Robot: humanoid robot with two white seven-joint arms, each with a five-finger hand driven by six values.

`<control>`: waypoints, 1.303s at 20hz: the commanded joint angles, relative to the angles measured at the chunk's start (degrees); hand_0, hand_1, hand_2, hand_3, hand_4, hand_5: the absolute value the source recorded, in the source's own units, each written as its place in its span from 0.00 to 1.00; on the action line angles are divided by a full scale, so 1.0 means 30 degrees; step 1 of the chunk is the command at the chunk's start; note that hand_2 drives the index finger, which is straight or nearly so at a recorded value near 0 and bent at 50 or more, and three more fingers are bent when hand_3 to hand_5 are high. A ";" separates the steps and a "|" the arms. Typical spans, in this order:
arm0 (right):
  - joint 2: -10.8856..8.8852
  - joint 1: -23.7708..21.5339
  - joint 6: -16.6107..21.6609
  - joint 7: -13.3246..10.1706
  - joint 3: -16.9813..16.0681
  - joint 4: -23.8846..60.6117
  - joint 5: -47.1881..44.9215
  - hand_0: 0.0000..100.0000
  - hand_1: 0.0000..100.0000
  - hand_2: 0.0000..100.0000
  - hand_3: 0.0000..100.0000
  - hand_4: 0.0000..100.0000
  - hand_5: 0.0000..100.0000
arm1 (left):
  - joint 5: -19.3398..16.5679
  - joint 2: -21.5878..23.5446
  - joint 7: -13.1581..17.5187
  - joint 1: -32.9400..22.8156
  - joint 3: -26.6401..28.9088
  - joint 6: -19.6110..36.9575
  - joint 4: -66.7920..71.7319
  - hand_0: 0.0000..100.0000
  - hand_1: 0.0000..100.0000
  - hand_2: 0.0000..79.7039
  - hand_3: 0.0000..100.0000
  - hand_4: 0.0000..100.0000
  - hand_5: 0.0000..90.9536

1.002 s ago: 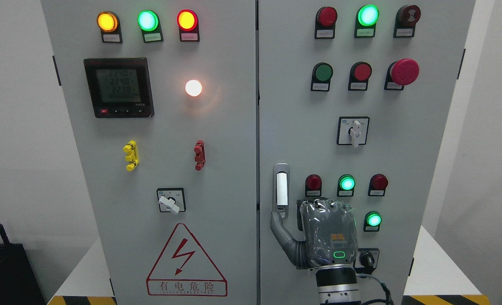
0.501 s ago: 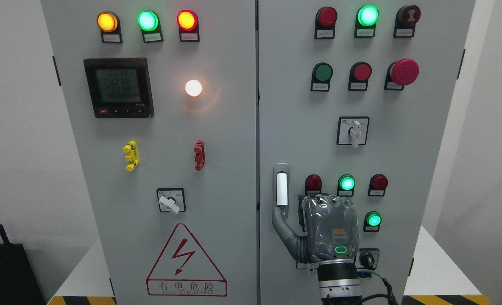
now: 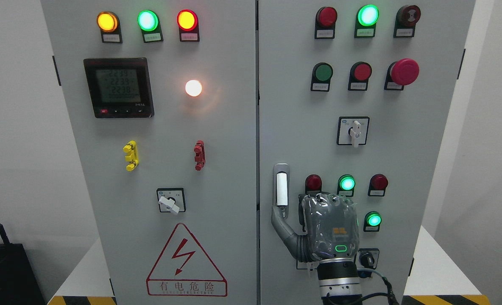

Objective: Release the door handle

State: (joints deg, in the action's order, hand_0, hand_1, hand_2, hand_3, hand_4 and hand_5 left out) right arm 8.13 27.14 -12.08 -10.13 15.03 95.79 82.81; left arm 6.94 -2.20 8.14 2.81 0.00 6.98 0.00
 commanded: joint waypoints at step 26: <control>0.0043 0.0240 -0.0017 -0.0021 -0.0057 -0.0231 -0.0034 0.39 0.12 0.95 1.00 0.95 0.98 | 0.0000 0.0000 0.0011 0.0000 0.0205 -0.0012 0.0322 0.12 0.39 0.00 0.00 0.00 0.00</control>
State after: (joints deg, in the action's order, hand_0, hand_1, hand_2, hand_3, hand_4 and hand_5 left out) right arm 8.23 27.88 -12.09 -9.89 14.93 95.14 82.78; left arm 6.94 -2.20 8.14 2.81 0.00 6.99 0.00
